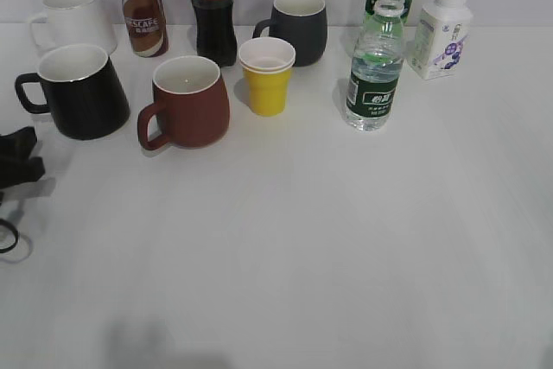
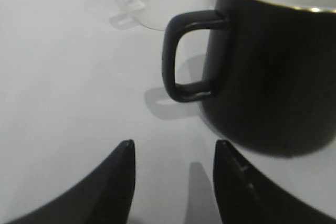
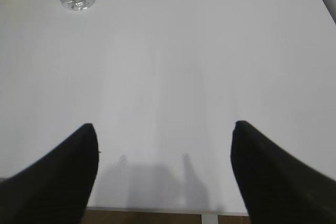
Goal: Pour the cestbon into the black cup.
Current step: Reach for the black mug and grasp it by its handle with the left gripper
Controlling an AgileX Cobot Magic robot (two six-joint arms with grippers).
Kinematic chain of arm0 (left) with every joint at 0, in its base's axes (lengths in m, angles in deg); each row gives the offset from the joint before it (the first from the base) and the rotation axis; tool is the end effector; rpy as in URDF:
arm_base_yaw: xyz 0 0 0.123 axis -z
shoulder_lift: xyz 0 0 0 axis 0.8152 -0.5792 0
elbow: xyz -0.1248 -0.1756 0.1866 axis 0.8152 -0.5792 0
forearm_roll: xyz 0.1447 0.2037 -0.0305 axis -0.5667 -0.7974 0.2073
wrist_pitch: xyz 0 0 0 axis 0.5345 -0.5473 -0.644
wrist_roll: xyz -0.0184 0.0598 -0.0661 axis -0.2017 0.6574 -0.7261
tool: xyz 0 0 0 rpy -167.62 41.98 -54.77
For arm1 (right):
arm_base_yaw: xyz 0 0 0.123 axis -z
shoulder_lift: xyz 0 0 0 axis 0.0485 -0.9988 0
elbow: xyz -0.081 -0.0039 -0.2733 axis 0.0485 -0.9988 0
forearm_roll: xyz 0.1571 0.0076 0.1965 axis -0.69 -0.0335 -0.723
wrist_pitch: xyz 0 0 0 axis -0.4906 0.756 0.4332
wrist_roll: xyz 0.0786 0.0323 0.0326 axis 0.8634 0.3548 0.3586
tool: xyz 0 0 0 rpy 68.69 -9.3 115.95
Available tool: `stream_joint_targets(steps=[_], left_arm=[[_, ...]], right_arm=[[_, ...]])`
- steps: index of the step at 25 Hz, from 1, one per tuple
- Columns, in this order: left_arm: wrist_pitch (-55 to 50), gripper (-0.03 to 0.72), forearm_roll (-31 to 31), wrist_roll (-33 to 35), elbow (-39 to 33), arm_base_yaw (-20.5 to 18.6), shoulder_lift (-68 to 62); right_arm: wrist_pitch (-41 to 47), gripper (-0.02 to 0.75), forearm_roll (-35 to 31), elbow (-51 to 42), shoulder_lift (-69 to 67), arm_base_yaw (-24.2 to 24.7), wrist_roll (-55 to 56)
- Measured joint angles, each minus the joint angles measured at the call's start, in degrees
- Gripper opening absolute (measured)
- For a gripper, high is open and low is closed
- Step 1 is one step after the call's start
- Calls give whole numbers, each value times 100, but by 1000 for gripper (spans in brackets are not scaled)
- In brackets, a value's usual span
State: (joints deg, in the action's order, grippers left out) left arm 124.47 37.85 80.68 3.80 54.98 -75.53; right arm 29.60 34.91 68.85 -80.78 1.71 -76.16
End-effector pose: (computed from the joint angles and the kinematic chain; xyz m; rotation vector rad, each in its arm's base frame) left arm 0.2639 -0.0066 0.1076 0.0278 1.8355 -0.0664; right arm -0.0061 0.0052 0.2805 -0.0888 2.0058 0.0506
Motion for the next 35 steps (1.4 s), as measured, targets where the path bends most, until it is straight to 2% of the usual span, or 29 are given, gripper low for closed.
stream_joint_targets(steps=[15, 28, 35], left_arm=[[-246, 363, -15, 0, 1197, -16, -457], [-293, 239, -279, 0, 1894, -20, -878], [-356, 211, -475, 0, 1928, -55, -878]], right_arm=[[0, 590, 0, 0, 0, 0, 0], [0, 590, 0, 0, 0, 0, 0], [0, 590, 0, 0, 0, 0, 0]])
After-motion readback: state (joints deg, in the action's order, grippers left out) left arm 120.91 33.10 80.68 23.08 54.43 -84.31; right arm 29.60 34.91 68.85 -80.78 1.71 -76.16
